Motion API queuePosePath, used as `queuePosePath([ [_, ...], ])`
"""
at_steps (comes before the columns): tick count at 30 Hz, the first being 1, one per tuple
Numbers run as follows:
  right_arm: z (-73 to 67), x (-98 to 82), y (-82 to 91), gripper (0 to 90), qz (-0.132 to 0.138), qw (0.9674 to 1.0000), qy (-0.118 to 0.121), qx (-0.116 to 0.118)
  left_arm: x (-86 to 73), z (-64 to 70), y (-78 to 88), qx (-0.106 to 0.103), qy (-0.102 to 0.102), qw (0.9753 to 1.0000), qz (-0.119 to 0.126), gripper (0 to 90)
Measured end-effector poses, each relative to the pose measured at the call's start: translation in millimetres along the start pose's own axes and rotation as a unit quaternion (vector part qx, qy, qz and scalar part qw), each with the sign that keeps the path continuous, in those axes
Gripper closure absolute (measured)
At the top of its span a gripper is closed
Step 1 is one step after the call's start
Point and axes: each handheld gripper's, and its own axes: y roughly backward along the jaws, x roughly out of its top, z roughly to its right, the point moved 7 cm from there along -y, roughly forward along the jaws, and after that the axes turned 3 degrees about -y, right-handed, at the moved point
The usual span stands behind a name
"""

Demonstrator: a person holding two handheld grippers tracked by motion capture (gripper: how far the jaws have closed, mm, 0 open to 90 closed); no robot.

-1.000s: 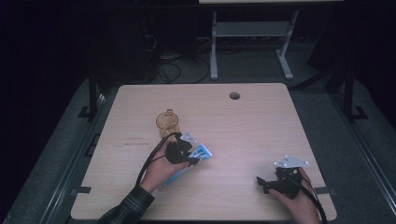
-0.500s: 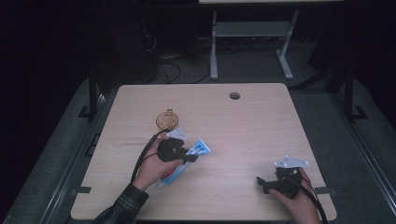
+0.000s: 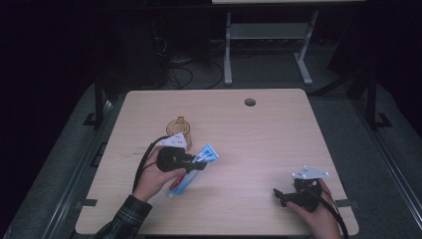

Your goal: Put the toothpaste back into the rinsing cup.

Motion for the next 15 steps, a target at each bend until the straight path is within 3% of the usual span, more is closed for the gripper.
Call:
queuePosePath([
  [8,-0.3,0.0,0.1,1.6,0.000,1.0000,-0.001,0.001,7.3,2.1,8.2,-0.019,-0.016,0.9988,0.043,73.2],
  [15,-0.3,0.0,0.1,1.6,0.000,1.0000,-0.001,0.001,14.9,1.4,13.8,-0.012,-0.019,0.9983,0.053,73.1],
])
